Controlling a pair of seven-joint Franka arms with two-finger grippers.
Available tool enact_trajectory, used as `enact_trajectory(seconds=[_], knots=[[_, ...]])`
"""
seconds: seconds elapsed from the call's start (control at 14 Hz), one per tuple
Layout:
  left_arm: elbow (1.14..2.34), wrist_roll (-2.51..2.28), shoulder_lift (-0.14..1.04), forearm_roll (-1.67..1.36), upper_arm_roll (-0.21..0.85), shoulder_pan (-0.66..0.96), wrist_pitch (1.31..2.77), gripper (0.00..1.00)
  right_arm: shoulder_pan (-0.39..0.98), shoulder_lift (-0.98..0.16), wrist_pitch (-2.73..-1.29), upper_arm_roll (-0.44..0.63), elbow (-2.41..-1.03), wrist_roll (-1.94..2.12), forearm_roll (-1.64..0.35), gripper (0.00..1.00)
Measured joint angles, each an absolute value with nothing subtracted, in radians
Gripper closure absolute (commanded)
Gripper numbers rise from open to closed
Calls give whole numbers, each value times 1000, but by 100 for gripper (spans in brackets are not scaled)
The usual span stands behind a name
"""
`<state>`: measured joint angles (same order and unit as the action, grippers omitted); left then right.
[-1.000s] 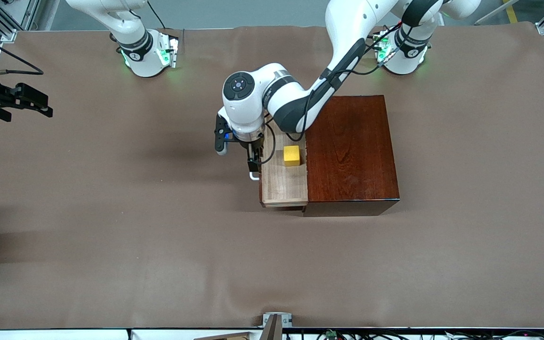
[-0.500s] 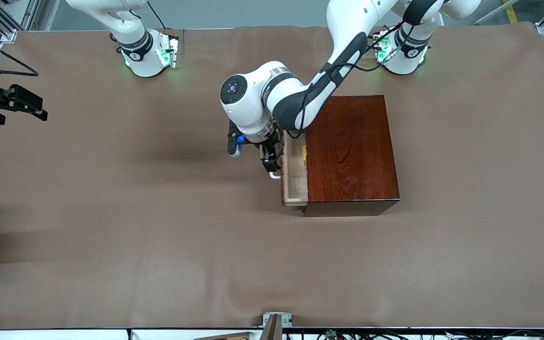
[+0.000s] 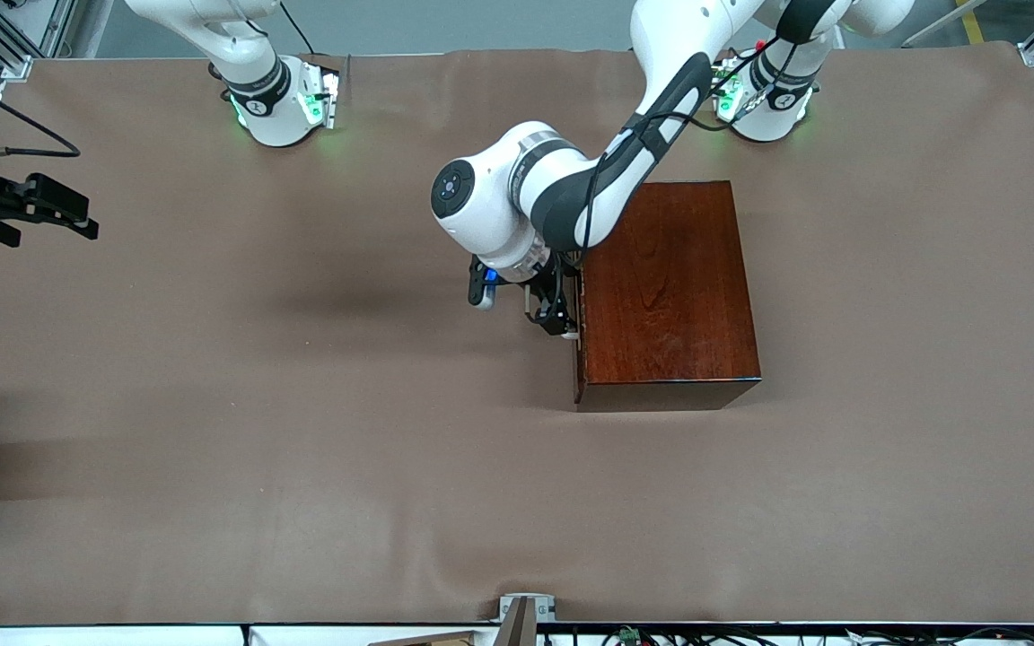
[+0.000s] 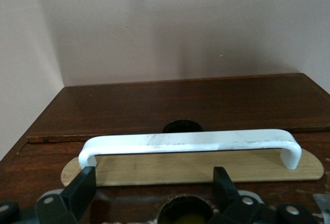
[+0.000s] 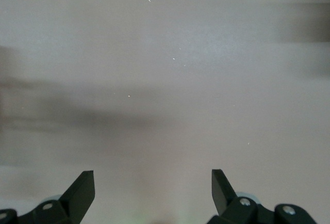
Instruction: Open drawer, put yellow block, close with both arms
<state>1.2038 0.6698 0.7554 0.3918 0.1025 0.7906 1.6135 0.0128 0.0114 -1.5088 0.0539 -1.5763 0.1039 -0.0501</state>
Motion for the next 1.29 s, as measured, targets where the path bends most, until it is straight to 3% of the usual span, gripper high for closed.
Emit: enact_trajectory(seconds=[0.29,0.71,1.0,1.29], knots=[[1205,639,755,393,103,793,1615,0,9,11,-1509,60,-1575,104,-49,0],[1202,195,721,399,111,880,1690,0,9,11,-1509,59,-1574,102,-34,0],[1193,-115,556,362,97,849,1681,0,9,12,-1506,59,-1570,66,-34,0],[1196,-380,397,212,91,674,1615,0,9,12,-1504,59,-1567,59,-34,0]])
